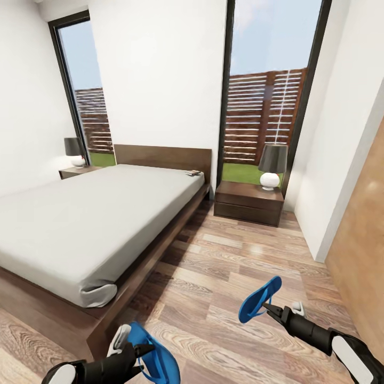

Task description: In the bedroom, move the book from the bed onto either nightstand, and place the two sandals side by side next to the bed.

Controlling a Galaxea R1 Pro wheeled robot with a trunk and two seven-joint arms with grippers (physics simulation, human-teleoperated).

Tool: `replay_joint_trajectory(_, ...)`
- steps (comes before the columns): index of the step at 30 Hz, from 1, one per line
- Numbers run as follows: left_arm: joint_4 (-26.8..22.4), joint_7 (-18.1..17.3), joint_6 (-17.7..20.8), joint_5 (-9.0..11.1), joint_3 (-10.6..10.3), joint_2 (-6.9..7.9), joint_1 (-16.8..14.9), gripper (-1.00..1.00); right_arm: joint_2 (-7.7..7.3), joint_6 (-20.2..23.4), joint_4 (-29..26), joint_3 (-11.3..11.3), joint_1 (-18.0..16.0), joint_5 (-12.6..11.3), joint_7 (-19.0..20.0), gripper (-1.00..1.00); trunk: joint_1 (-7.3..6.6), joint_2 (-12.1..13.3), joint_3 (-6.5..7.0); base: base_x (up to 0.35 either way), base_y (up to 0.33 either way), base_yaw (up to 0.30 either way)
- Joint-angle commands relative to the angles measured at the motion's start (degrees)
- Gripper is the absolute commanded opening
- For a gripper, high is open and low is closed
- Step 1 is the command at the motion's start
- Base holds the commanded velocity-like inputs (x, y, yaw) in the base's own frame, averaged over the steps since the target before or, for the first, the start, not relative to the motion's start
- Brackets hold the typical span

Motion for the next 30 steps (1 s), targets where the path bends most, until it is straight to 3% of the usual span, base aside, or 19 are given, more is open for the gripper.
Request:
replay_joint_trajectory(1,0.4,-0.1,0.0,0.2,-0.1,0.01,-0.2,-1.0,-0.06,0.3,-0.1,0.2,0.0,-0.5,0.0,-1.0,-0.01,0.0,-0.06,0.0,0.0,0.0)
replay_joint_trajectory(12,3.4,-0.2,-2.3,0.2,-0.1,-0.17,-1.8,-1.0,-0.06,0.3,-0.5,0.2,0.0,-0.5,3.1,-1.0,-0.01,0.0,-0.06,0.0,0.0,0.0)
replay_joint_trajectory(30,3.0,-0.1,-2.5,0.3,-0.2,-0.01,-1.9,-1.0,-0.06,0.2,-0.4,0.2,0.0,-0.4,3.4,-1.0,0.43,-0.8,-0.42,0.0,0.0,0.0)
